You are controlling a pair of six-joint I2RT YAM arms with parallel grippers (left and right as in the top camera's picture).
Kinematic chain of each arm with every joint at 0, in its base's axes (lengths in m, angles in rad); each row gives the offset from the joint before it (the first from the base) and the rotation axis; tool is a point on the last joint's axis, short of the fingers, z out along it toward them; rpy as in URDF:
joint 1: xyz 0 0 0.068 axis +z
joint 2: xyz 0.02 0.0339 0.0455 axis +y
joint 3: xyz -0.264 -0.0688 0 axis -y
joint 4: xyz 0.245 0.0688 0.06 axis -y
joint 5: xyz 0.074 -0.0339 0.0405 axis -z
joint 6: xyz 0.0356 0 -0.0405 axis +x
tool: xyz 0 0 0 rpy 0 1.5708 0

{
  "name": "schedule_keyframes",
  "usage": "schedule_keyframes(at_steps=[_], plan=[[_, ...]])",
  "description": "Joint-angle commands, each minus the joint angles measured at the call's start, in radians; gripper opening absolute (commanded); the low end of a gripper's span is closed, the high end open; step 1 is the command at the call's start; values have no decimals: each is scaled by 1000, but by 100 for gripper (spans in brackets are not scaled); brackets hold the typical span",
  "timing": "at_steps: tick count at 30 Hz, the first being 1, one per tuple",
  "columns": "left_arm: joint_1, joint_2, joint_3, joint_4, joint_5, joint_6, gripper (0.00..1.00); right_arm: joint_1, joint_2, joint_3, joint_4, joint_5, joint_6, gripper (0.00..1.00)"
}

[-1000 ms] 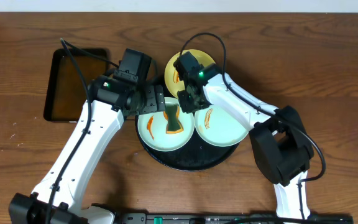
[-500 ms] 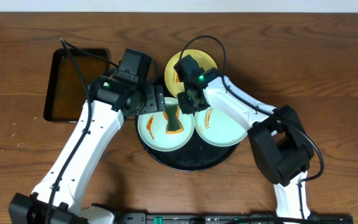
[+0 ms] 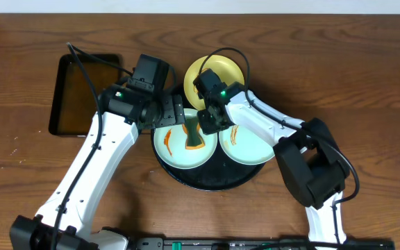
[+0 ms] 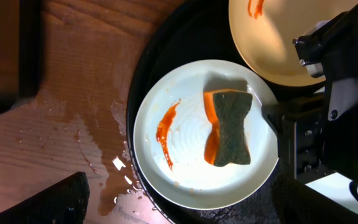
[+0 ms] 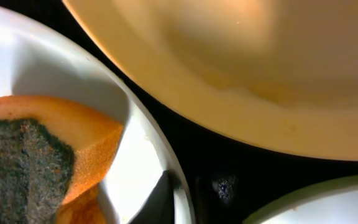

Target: Clean dirty plates on tray and stack at the side

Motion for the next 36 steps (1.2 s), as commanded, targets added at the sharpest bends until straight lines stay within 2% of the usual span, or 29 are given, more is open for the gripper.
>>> schedule_keyframes(at_steps=[1,13,18,24,29,33,36], plan=[[5,11,3,-3,-12,-6,94,6,8,-10,2,-7,7,2],[4,18,3,-6,18,-5,95,6,8,-10,2,-7,6,1],[4,23,3,48,18,-18,93,6,8,-10,2,-7,7,1],[-15,101,-22,67,21,-50,93,6,8,-10,6,-7,7,1],[-24,231,-32,84,117,-49,93,6,8,-10,4,-7,6,1],[-24,325,-33,129,243,37,93,6,8,-10,2,-7,6,1],[-11,383,-34,134,297,47,92,6,8,-10,-2,-7,6,1]])
